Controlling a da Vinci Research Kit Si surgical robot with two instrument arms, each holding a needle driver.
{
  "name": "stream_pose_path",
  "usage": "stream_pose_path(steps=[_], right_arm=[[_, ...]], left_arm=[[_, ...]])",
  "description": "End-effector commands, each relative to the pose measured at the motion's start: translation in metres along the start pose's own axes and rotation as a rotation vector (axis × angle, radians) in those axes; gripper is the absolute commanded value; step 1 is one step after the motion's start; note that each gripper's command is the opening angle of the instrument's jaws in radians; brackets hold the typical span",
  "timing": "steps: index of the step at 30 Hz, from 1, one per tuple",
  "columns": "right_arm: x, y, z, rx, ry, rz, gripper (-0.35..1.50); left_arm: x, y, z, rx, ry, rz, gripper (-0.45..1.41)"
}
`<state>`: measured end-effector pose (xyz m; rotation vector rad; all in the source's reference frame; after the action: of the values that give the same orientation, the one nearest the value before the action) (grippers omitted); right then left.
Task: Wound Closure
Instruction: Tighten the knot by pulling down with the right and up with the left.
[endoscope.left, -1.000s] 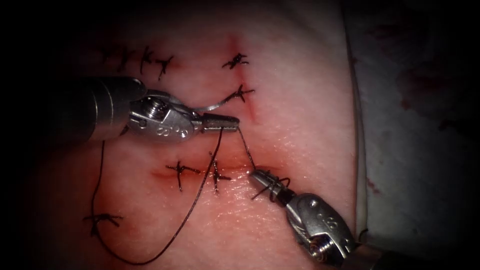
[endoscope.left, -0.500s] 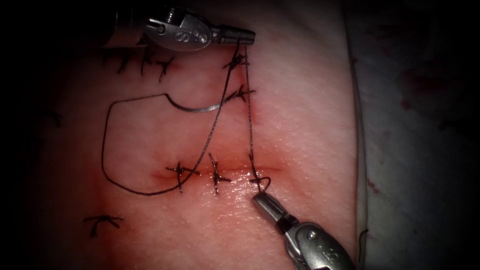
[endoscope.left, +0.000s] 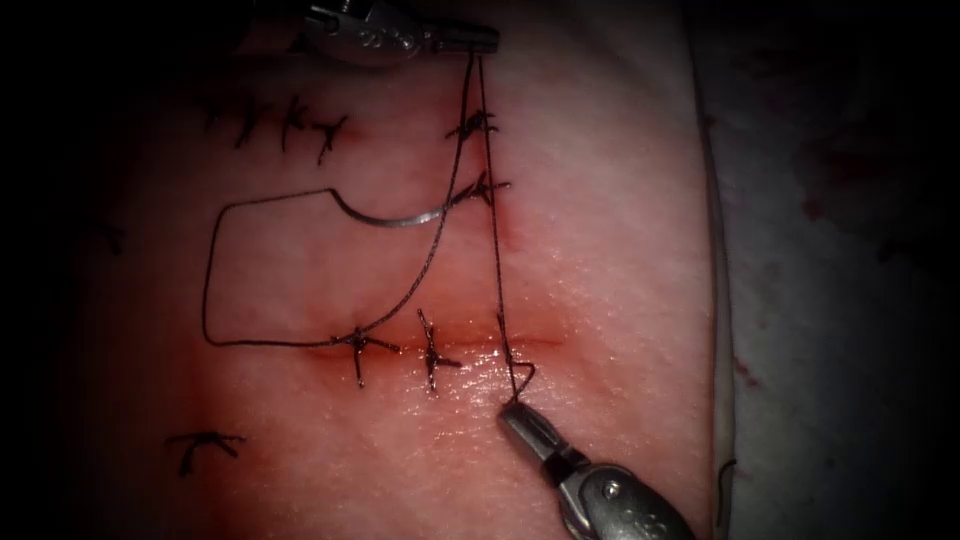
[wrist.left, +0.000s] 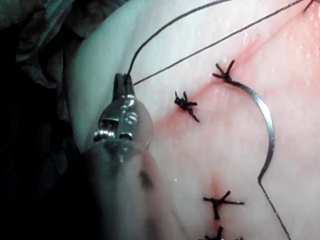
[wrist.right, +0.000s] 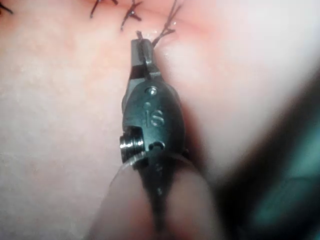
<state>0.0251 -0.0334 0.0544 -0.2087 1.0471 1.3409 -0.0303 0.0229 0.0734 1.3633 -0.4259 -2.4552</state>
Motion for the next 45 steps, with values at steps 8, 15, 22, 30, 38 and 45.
stream_pose_path(steps=[8,15,22,30,38,45], right_arm=[[-0.0008,-0.0019,0.0010,0.027,0.010,-0.017,-0.35],[-0.0016,-0.0022,0.0000,0.033,-0.002,-0.027,-0.35],[-0.0025,-0.0023,-0.0009,0.026,-0.027,-0.038,-0.35],[-0.0049,-0.0043,-0.0038,0.034,-0.080,-0.074,-0.35],[-0.0040,-0.0057,-0.0047,0.050,-0.088,-0.068,-0.35],[-0.0032,-0.0052,-0.0035,0.133,-0.044,-0.053,-0.01]], left_arm=[[-0.0029,-0.0031,0.0020,0.087,-0.024,-0.025,-0.45],[-0.0057,-0.0049,0.0039,0.140,-0.071,-0.037,-0.45],[-0.0083,-0.0058,0.0067,0.166,-0.081,-0.021,-0.45],[-0.0113,-0.0044,0.0094,0.163,-0.088,-0.017,-0.45],[-0.0135,-0.0028,0.0090,0.153,-0.079,-0.027,-0.45],[-0.0117,-0.0007,0.0066,0.119,-0.004,-0.092,-0.45]])
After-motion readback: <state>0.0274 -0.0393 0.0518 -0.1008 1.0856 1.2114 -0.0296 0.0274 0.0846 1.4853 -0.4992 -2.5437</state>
